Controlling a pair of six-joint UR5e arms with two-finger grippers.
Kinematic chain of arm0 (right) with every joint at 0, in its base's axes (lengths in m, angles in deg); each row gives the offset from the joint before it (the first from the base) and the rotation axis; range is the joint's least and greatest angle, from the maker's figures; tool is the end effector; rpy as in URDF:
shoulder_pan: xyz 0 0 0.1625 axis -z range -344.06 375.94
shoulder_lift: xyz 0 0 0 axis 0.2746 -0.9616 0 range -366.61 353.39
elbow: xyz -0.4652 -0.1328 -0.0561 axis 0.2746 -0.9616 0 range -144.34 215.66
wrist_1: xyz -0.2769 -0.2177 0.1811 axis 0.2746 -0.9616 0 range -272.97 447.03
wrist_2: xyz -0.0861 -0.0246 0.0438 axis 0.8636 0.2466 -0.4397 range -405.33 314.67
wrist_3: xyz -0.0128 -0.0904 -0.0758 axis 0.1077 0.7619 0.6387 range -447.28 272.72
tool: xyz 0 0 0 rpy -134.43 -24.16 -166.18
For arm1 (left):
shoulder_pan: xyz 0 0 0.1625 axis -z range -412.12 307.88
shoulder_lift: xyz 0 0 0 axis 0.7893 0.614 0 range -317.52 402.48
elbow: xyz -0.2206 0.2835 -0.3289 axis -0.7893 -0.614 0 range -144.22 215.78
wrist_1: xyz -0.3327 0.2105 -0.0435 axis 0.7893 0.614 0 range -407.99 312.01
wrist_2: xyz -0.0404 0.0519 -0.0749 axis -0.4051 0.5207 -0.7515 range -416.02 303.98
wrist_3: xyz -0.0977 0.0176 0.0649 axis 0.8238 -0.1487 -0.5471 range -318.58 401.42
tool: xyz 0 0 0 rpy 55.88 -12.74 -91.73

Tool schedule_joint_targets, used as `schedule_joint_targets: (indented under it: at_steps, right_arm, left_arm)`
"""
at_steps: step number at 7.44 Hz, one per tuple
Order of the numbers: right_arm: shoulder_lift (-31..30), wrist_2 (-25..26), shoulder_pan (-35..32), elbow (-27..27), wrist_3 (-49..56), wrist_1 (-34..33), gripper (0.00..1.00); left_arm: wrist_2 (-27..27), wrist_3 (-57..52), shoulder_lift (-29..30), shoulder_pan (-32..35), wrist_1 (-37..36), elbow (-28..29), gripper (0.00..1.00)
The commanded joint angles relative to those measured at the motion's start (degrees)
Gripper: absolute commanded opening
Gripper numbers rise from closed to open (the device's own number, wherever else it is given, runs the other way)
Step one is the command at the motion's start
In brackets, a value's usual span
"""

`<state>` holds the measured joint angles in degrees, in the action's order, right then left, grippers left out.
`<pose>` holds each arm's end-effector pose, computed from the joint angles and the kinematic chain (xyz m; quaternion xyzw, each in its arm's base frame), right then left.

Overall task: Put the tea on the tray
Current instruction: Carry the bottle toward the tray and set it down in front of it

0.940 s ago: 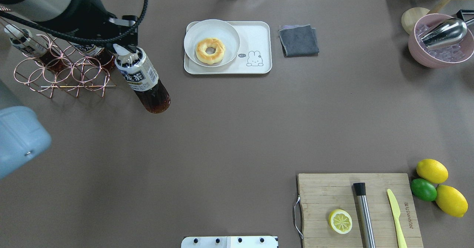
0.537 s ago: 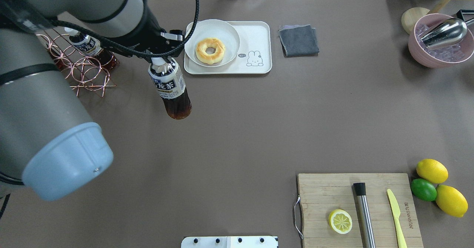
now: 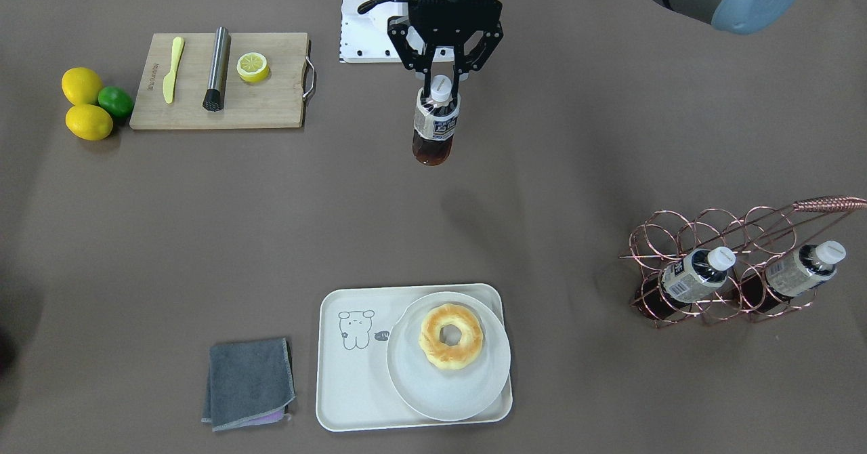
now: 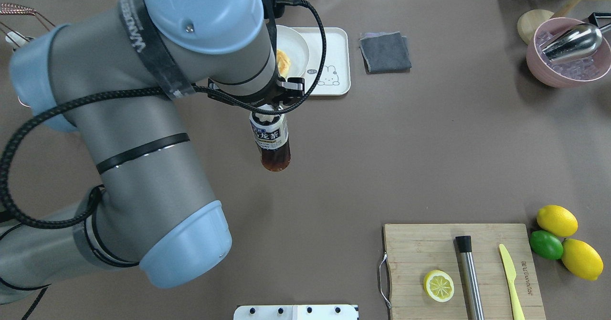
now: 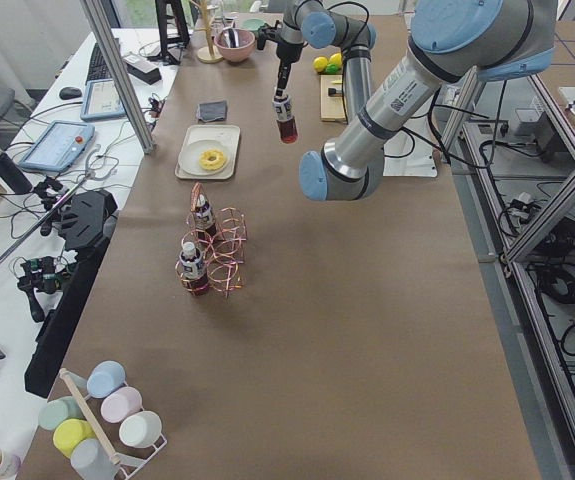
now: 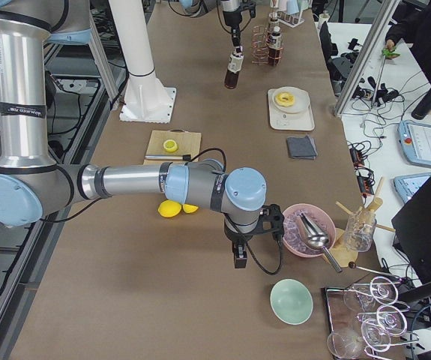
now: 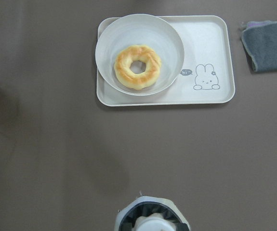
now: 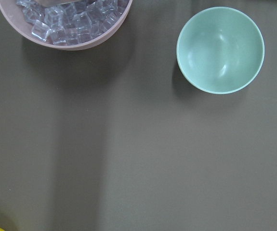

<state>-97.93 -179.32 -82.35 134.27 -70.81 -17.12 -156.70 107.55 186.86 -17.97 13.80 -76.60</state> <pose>0.1148 -0.4355 0.6987 0.0260 -0.3771 -0.0437 0.9248 0.4627 -0.4485 0.0856 0.1242 0.3991 -0.0433 0.9074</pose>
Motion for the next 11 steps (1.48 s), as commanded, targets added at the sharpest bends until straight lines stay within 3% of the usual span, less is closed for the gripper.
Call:
schedule_joint_targets:
  at_steps: [1,4,6,8,9,10,11]
  right_arm:
    - [-0.17,0.13,-0.50,0.00,0.05,0.00,1.00]
    - [-0.26,0.14,-0.77,0.00,0.05,-0.09,1.00]
    - [-0.26,0.14,-1.03,0.00,0.05,-0.09,1.00]
    - [-0.35,0.22,-1.47,0.09,0.05,-0.35,1.00]
    - [-0.35,0.22,-1.56,0.09,0.05,-0.35,1.00]
    - [-0.61,0.22,-1.82,0.09,0.14,-0.35,1.00]
    - [-0.70,0.22,-2.09,0.18,0.14,-0.35,1.00]
  left_arm:
    - [5.82,2.06,-0.50,-5.03,7.01,3.82,0.00]
    - [9.88,3.21,-1.90,-8.12,10.19,6.64,0.00]
    - [9.98,3.21,-6.02,-8.83,15.97,6.73,0.00]
    - [10.07,3.21,-6.13,-8.92,16.17,6.73,0.00]
    - [10.07,3.21,-6.13,-9.09,16.08,6.73,0.61]
    - [11.37,3.03,-5.87,-9.27,16.08,6.56,0.97]
    - [11.65,2.77,-5.95,-9.27,16.17,6.21,0.98]
